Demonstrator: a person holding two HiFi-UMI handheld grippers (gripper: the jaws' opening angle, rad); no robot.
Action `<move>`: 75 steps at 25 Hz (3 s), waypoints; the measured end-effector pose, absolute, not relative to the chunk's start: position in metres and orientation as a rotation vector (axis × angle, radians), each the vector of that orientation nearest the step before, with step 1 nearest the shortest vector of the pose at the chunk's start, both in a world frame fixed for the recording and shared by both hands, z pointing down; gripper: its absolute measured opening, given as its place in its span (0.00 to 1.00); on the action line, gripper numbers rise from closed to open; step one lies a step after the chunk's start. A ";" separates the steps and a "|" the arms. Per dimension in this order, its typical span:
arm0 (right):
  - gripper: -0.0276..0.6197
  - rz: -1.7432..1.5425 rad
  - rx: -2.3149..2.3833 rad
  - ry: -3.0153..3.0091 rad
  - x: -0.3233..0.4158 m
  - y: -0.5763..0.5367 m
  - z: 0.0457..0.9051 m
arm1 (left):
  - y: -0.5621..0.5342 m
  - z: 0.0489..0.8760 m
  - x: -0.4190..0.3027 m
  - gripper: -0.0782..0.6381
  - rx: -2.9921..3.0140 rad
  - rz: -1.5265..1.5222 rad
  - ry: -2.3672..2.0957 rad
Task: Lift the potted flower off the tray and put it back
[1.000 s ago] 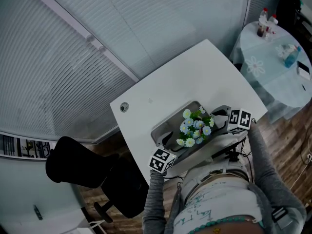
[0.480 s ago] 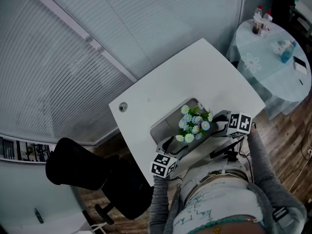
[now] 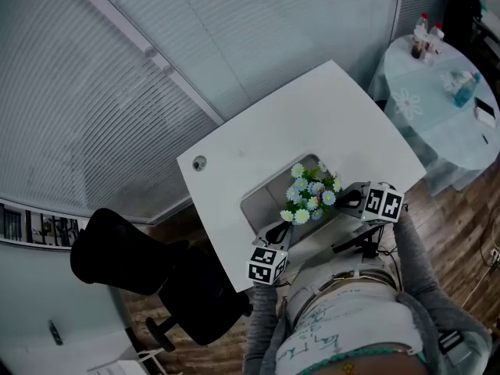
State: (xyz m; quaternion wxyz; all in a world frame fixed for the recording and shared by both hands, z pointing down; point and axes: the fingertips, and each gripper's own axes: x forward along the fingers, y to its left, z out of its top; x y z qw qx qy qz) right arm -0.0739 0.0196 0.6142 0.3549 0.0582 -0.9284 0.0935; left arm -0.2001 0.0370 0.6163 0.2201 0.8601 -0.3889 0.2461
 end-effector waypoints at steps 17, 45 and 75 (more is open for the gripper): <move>0.09 0.302 0.210 -2.414 -0.062 0.022 0.592 | 0.062 0.617 -0.152 0.12 2.275 0.658 -1.127; 0.09 0.322 0.382 -2.627 -0.028 0.088 0.518 | 0.107 0.555 -0.074 0.12 2.268 0.513 -1.345; 0.09 0.305 0.561 -2.813 -0.013 0.198 0.461 | 0.201 0.464 -0.041 0.12 2.316 0.278 -1.536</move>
